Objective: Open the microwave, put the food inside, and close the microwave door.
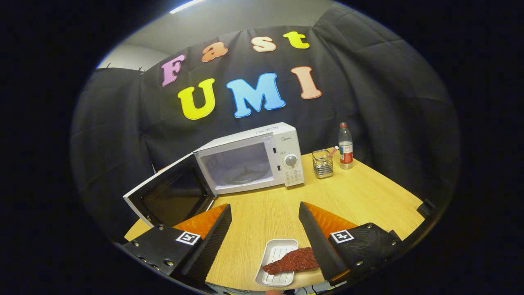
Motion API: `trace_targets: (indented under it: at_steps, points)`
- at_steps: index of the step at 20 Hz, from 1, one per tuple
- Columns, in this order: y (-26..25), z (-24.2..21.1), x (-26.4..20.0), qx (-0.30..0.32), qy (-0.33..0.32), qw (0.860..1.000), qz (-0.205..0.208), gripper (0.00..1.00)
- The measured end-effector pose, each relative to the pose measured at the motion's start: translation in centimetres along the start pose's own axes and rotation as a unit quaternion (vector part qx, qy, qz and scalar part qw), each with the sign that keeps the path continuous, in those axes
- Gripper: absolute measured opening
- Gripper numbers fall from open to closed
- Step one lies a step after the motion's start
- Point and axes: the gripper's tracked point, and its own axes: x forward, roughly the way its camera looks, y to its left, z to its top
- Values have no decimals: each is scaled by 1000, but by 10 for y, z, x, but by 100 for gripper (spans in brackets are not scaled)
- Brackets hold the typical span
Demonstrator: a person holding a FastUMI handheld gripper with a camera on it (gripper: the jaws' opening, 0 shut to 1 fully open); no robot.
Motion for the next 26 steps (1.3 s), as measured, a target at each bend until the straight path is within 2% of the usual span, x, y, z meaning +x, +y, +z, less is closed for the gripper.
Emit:
trace_targets:
  at_steps: [3, 8, 13, 20, 21, 22, 26]
  points:
    - [-30, -16, 2, 16, 22, 999, -23, 100]
    - [-66, -39, -1, 79, 45, 994, -56, 98]
    - [-79, -62, -4, 143, 68, 986, -61, 98]
    - [-78, -96, -6, 238, 93, 965, -55, 97]
    - [-79, -99, -8, 250, 97, 962, -56, 94]
    - [-78, -104, -7, 262, 99, 959, -55, 79]
    - [-71, -114, -10, 288, 113, 950, -34, 76]
